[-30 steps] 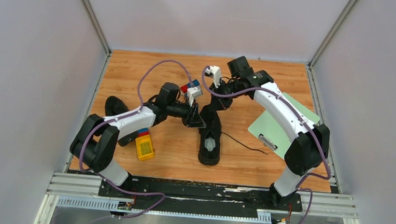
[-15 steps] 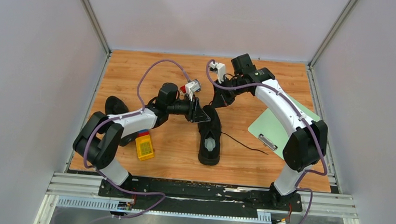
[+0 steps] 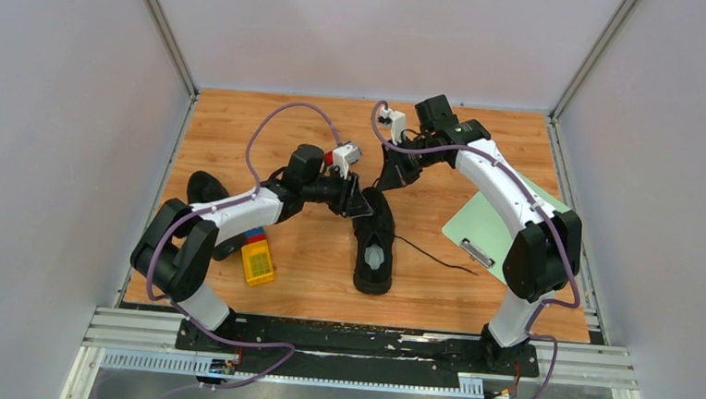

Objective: Tie the shoes
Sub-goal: Wrap the shoelace around the shoelace.

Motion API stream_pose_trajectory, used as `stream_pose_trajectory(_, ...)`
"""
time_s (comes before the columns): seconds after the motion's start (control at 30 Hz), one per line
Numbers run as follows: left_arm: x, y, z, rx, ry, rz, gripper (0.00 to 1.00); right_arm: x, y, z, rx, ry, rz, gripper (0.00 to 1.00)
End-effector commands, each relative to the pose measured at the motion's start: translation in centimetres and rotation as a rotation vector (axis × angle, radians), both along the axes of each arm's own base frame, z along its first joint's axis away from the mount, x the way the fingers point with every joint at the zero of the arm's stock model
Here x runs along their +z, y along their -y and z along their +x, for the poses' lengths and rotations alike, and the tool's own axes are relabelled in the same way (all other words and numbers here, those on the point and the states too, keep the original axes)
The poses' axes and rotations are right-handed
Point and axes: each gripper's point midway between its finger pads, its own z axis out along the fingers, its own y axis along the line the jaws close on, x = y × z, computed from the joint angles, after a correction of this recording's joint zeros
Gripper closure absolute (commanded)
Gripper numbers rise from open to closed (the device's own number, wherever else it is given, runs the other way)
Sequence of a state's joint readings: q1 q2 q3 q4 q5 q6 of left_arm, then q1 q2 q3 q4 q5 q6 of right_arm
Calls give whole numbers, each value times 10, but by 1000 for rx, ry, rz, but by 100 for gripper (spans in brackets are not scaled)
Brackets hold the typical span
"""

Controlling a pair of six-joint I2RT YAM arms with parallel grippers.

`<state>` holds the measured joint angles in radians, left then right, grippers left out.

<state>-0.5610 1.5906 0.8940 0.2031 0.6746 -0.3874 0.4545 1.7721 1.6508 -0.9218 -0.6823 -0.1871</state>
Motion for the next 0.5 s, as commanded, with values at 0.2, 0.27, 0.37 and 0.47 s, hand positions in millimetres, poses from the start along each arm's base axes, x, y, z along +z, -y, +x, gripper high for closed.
stream_pose_trajectory(0.2,19,-32,15,122,104,201,48,12,-1,10,-72,10,24,100)
stream_pose_trajectory(0.27,27,-34,15,113,154,201,46,11,-3,9,-75,-10,36,100)
stream_pose_trajectory(0.37,34,-36,11,113,186,181,44,15,-6,12,-88,-11,50,100)
stream_pose_trajectory(0.47,47,-24,7,93,225,126,41,20,-8,14,-95,-5,58,100)
